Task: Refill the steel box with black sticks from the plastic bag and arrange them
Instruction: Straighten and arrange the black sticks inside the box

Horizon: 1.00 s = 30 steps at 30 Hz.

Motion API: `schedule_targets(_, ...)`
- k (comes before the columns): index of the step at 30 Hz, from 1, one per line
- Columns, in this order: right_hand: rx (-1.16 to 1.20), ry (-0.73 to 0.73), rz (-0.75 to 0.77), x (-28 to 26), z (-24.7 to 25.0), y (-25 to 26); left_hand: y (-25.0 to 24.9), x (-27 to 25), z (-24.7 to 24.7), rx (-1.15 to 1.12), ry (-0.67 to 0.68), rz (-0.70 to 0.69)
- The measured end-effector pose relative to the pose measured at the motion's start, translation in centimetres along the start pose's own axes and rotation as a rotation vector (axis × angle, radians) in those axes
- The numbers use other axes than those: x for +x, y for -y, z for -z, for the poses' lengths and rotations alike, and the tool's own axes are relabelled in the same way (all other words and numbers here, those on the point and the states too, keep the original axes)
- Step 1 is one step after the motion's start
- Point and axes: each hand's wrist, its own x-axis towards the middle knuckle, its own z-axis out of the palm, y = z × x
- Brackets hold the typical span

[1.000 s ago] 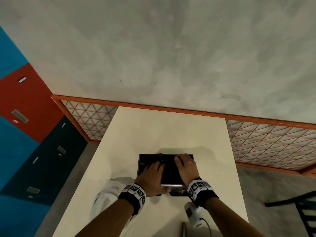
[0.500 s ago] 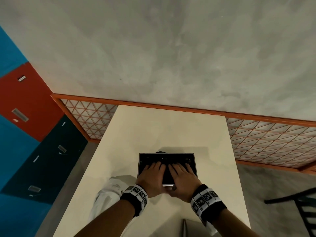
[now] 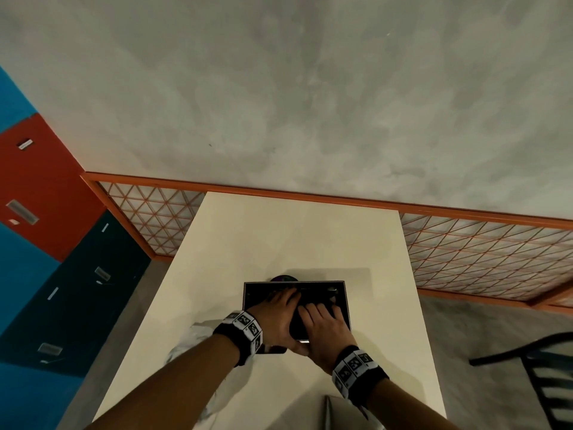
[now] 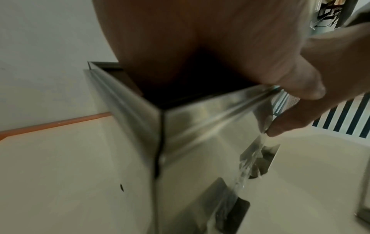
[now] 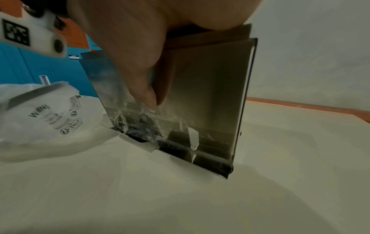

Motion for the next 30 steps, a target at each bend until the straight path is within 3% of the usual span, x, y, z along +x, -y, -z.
schedule_targets(5,0.008,0.010,-0.018,-0.2,0.2,0.4,0.0,0.7,0.4,0.028,0.143,0.063)
schedule_targets(9,0.043,-0.016,-0.021,-0.5,0.6,0.7,0.3,1.3,0.2,0.003,0.139,0.037)
schedule_targets(14,0.022,0.102,-0.029,-0.7,1.1,0.5,0.1,0.8,-0.5,-0.017,0.094,0.063)
schedule_targets(18,0.140,0.206,0.042,-0.5,3.1,0.1,-0.3,-0.7,-2.1,0.029,-0.046,0.074)
schedule_targets(21,0.276,0.120,0.090,0.6,4.7,-0.4,-0.5,-1.2,-3.0,0.047,-0.114,0.070)
schedule_targets(30,0.337,0.246,0.032,6.0,0.3,-0.8,-1.0,-2.0,-3.8,0.022,-0.204,0.070)
